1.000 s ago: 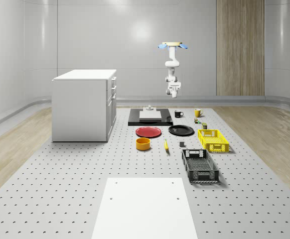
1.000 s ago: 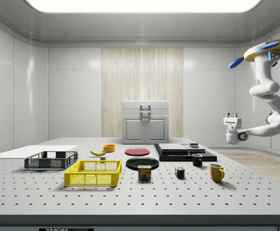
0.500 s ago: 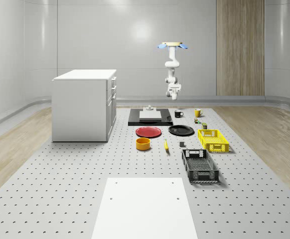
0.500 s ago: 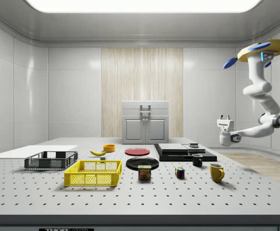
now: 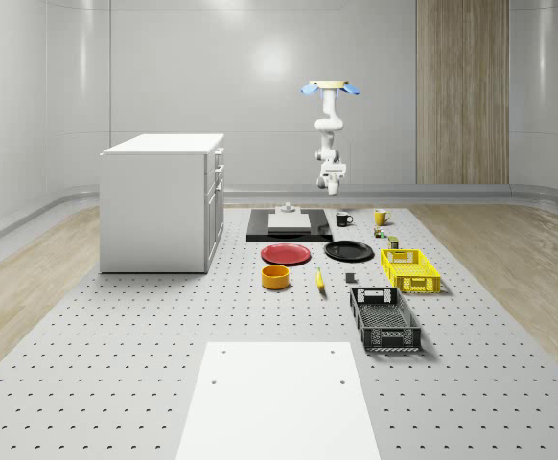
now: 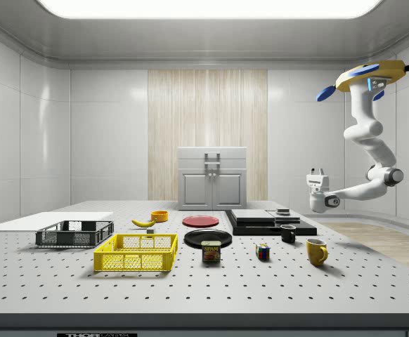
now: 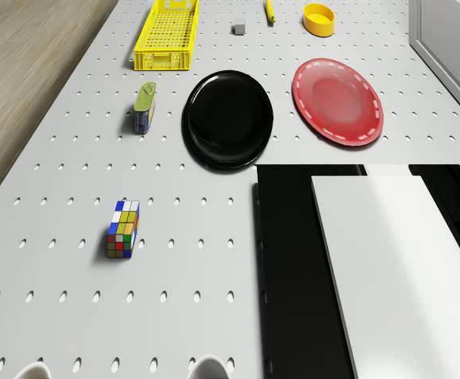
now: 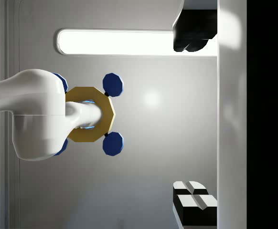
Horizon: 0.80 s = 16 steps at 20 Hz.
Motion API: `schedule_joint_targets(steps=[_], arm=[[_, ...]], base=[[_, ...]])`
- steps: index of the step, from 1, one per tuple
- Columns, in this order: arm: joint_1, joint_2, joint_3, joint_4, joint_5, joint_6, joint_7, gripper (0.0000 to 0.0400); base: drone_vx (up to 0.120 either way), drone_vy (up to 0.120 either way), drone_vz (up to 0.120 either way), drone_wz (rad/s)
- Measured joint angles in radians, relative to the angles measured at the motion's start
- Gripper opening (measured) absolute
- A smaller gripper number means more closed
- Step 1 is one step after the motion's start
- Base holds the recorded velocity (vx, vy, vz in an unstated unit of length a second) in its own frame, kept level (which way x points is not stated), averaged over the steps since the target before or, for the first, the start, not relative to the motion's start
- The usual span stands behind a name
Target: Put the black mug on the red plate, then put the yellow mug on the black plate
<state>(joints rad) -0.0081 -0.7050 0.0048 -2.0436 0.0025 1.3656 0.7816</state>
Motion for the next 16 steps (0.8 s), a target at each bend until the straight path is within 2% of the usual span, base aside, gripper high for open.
schedule_joint_targets(steps=[16], arm=[[-0.003,-0.008,0.006,-0.008,-0.007,0.012,0.000,0.0400]], base=[[0.120,0.000,0.000,0.000]])
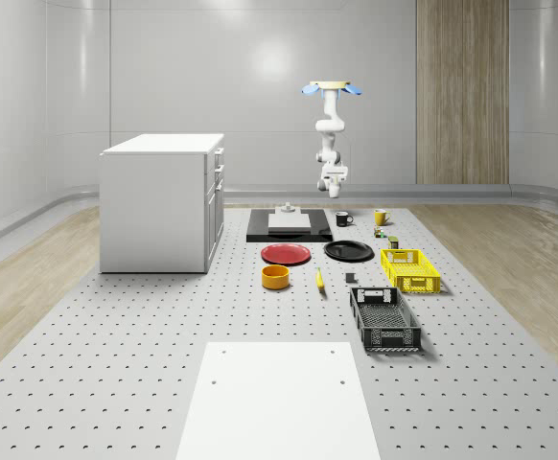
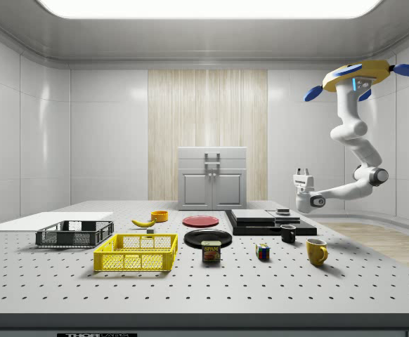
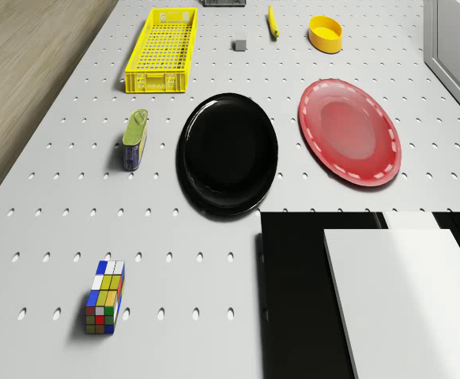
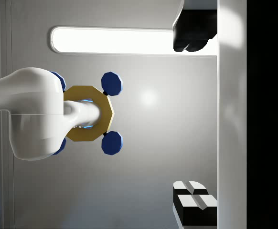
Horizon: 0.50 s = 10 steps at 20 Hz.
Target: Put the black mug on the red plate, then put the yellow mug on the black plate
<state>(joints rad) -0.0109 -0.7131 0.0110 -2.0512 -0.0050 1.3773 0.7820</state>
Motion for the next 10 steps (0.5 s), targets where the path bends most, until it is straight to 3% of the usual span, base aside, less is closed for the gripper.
schedule_joint_targets(steps=[10], arm=[[-0.008,-0.006,0.027,-0.006,-0.037,0.008,0.005,0.0400]], base=[[0.120,0.000,0.000,0.000]])
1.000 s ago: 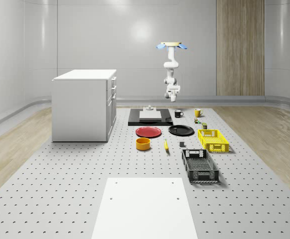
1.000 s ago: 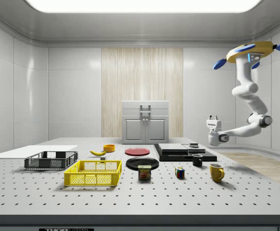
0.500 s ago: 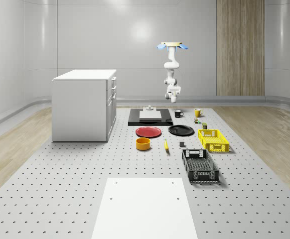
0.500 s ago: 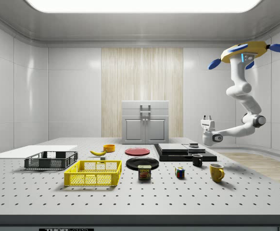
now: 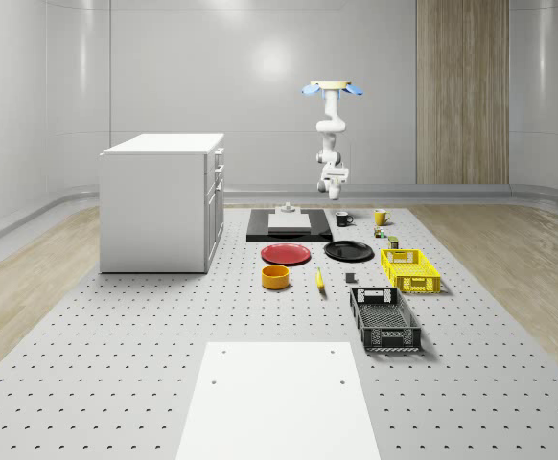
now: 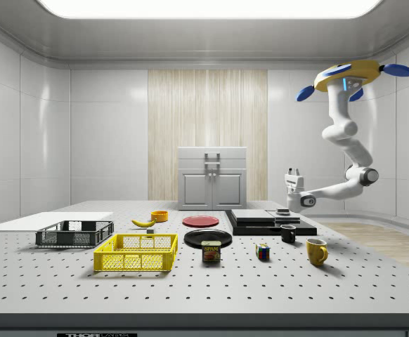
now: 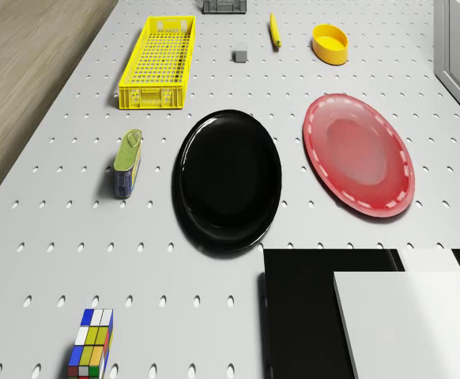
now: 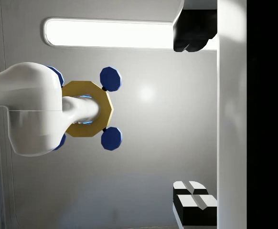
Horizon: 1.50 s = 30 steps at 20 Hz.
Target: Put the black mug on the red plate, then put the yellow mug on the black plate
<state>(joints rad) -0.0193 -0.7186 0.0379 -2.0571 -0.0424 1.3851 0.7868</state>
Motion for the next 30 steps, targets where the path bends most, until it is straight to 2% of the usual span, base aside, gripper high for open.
schedule_joint_targets(steps=[2,7,13,17,21,23,25,27,30], arm=[[-0.004,-0.001,0.013,-0.002,-0.018,0.002,0.002,0.0400],[-0.023,-0.006,0.074,-0.011,-0.104,0.007,0.014,0.0400],[-0.079,-0.021,0.250,-0.066,-0.355,0.019,0.050,0.0400],[-0.158,-0.051,0.465,-0.198,-0.683,0.035,0.112,0.0400],[-0.288,-0.105,0.720,-0.442,-1.126,0.039,0.237,0.0400],[-0.380,-0.134,0.832,-0.569,-1.346,0.019,0.323,0.0400],[-0.486,-0.161,0.926,-0.669,-1.534,-0.019,0.414,0.0400],[-0.595,-0.188,1.001,-0.739,-1.678,-0.067,0.497,0.0400],[-0.738,-0.224,1.082,-0.796,-1.816,-0.134,0.596,0.0400]], base=[[0.120,0.000,0.000,0.000],[0.000,0.000,0.000,0.000],[0.000,0.000,-0.120,0.000],[0.120,0.000,-0.120,0.000],[0.120,0.000,-0.120,0.000],[0.120,0.000,-0.120,0.000],[0.120,0.000,-0.120,0.000],[0.060,0.000,-0.120,0.000],[0.000,0.000,-0.120,0.000]])
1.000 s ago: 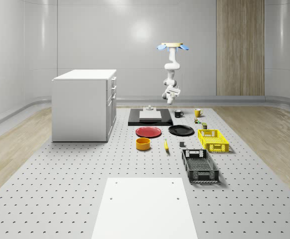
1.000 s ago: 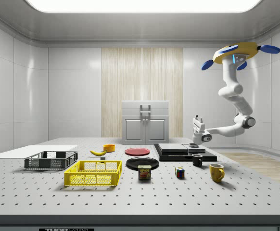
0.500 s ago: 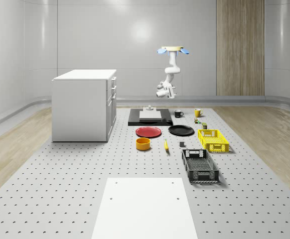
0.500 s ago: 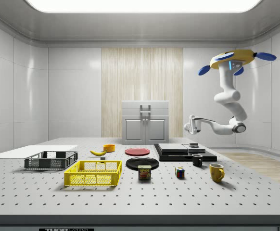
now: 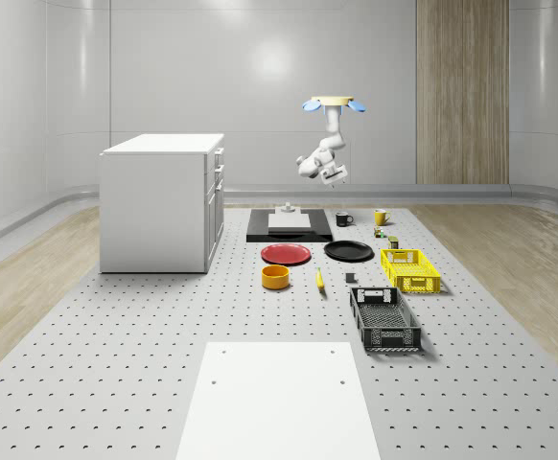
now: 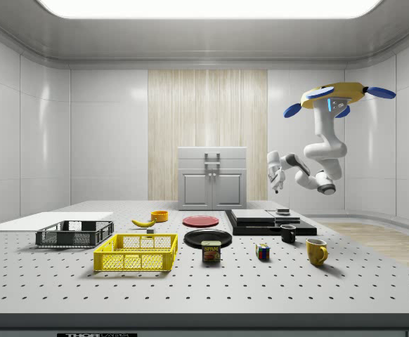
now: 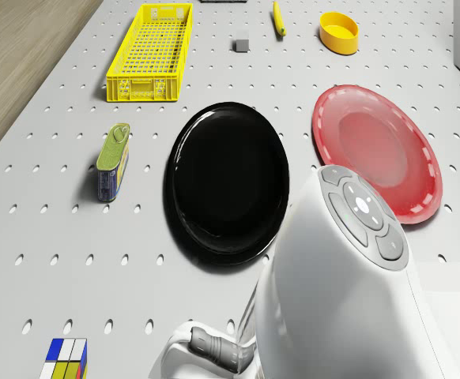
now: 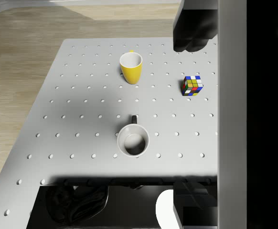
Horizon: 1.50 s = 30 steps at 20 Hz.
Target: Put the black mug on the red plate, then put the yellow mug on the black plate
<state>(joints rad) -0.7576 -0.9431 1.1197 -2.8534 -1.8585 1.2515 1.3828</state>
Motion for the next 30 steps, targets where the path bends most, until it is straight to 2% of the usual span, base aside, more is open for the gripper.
schedule_joint_targets(steps=[5,10,16,25,30], arm=[[-0.154,-0.052,0.076,-0.034,-0.098,-0.067,0.101,0.0400],[-0.229,-0.091,0.113,-0.042,-0.123,-0.086,0.152,0.0400],[-0.272,-0.129,0.137,-0.042,-0.121,-0.077,0.183,0.0400],[-0.302,-0.180,0.160,-0.040,-0.100,-0.042,0.208,0.0400],[-0.313,-0.206,0.169,-0.038,-0.087,-0.020,0.218,0.0400]], base=[[-0.048,0.000,-0.120,0.000],[-0.104,0.000,-0.120,0.000],[0.000,0.000,-0.120,0.000],[0.000,0.000,-0.120,0.000],[-0.080,0.000,-0.120,0.000]])
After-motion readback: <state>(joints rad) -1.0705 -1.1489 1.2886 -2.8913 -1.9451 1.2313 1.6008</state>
